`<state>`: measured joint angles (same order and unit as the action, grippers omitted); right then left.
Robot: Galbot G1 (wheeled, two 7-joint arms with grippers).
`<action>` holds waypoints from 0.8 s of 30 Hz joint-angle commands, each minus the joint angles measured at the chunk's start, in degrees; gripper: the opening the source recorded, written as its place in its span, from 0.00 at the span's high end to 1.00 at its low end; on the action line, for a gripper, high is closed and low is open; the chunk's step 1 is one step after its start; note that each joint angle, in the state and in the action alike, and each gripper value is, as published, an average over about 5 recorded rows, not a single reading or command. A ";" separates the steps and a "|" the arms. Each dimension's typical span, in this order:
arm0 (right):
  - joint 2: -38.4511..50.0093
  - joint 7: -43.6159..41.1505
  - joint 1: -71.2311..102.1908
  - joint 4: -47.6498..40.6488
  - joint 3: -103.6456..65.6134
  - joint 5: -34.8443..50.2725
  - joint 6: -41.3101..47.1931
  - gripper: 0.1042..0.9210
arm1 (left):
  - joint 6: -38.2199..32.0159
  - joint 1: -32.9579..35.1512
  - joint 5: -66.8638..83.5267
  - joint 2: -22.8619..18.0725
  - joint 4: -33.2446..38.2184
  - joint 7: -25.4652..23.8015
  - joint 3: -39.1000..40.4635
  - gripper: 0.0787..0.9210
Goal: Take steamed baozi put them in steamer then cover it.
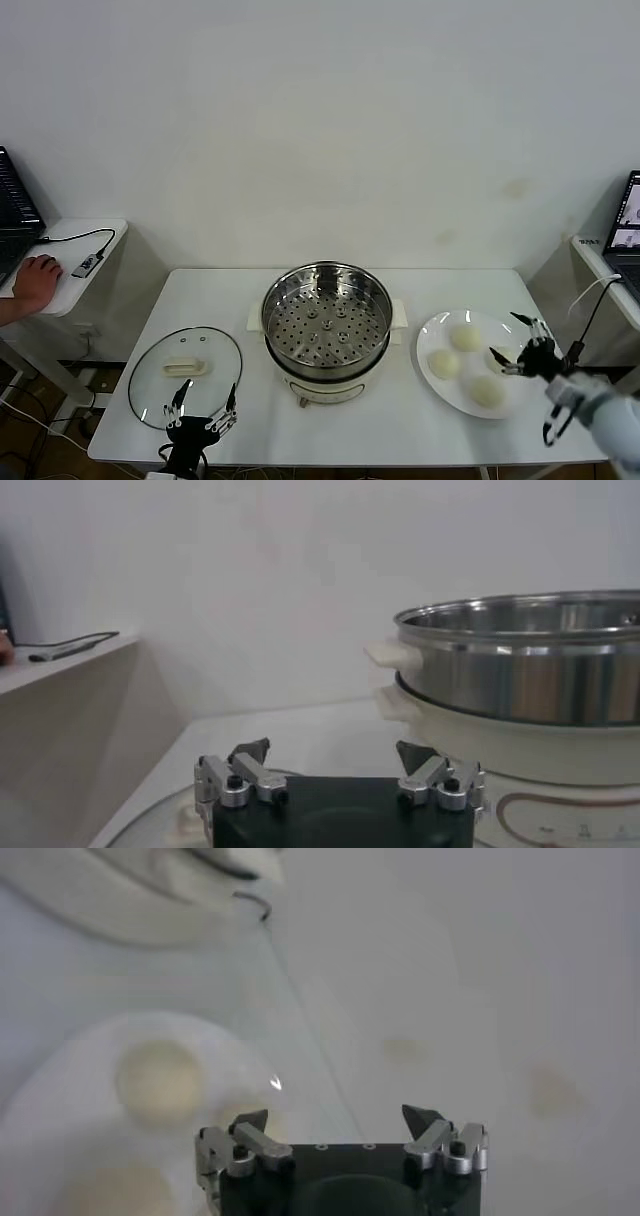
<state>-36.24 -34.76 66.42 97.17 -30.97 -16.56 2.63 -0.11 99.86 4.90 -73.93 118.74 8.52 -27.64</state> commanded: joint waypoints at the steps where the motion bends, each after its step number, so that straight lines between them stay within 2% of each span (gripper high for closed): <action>1: 13.08 -17.41 -33.83 -12.54 31.77 5.47 6.92 0.12 | 0.59 -1.37 -2.43 -0.21 -0.05 -0.12 -0.17 0.12; 5: 12.61 -22.61 -49.08 -17.71 50.59 9.17 8.31 0.12 | 0.31 -1.80 -2.48 -0.27 -0.28 -0.13 -0.20 0.12; 9: 9.79 -25.86 -59.33 -23.45 62.13 11.06 7.31 0.12 | -0.88 -2.07 -2.88 -0.45 -0.81 -0.19 -0.28 0.12; 15: 4.53 -29.05 -64.34 -30.45 69.75 9.05 4.34 0.12 | -1.17 -2.09 -3.19 -0.38 -0.57 -0.44 -0.80 0.12; 24: -0.27 -27.97 -64.36 -33.62 72.46 9.28 5.15 0.12 | -1.40 -1.83 -3.43 -0.11 -0.65 -0.78 -1.64 0.12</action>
<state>-33.60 -59.47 10.27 69.46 31.46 -8.08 7.36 -1.23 98.23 1.91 -74.01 118.16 7.82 -29.09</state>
